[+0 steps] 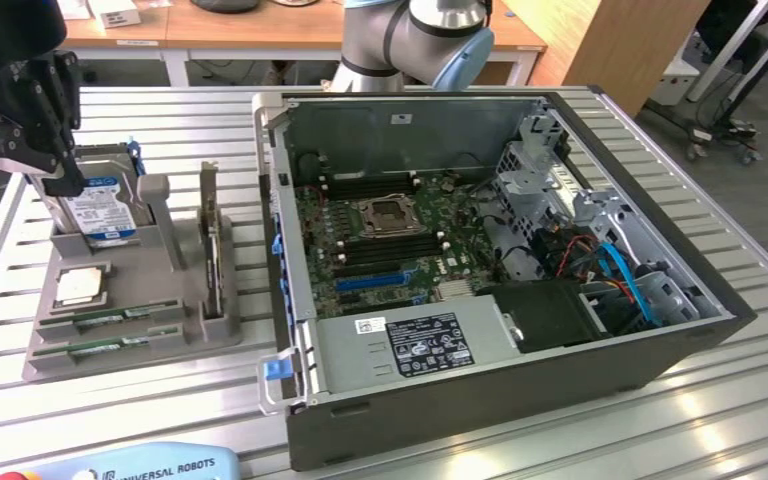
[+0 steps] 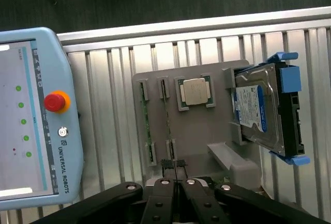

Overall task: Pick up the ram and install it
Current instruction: 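Pick up the ram and move it above insertion slot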

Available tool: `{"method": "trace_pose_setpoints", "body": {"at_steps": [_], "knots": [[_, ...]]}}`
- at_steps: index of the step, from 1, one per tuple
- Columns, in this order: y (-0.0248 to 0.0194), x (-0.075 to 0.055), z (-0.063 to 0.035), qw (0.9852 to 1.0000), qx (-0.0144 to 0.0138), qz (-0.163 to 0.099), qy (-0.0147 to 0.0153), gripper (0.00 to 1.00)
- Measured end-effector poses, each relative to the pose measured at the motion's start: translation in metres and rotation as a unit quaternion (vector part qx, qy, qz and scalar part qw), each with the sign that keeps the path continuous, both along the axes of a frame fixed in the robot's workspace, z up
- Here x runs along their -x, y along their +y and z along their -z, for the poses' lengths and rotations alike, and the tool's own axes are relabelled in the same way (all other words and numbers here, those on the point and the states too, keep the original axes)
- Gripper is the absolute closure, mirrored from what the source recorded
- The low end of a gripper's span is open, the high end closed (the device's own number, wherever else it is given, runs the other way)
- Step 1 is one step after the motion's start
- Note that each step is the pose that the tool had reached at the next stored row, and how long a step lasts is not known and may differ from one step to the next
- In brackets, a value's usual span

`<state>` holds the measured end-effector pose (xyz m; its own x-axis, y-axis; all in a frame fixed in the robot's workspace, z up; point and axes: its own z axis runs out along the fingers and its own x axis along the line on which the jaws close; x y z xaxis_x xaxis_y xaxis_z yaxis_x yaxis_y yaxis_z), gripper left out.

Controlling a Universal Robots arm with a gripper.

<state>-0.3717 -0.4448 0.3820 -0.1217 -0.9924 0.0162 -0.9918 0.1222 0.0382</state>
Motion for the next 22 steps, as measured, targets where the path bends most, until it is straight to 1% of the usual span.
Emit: {"method": "trace_pose_setpoints", "body": {"at_steps": [21, 22], "knots": [[0.0, 0.0, 0.0014, 1.0, 0.0, 0.0, 0.0, 0.9], [0.0, 0.0, 0.0014, 1.0, 0.0, 0.0, 0.0, 0.89]]}}
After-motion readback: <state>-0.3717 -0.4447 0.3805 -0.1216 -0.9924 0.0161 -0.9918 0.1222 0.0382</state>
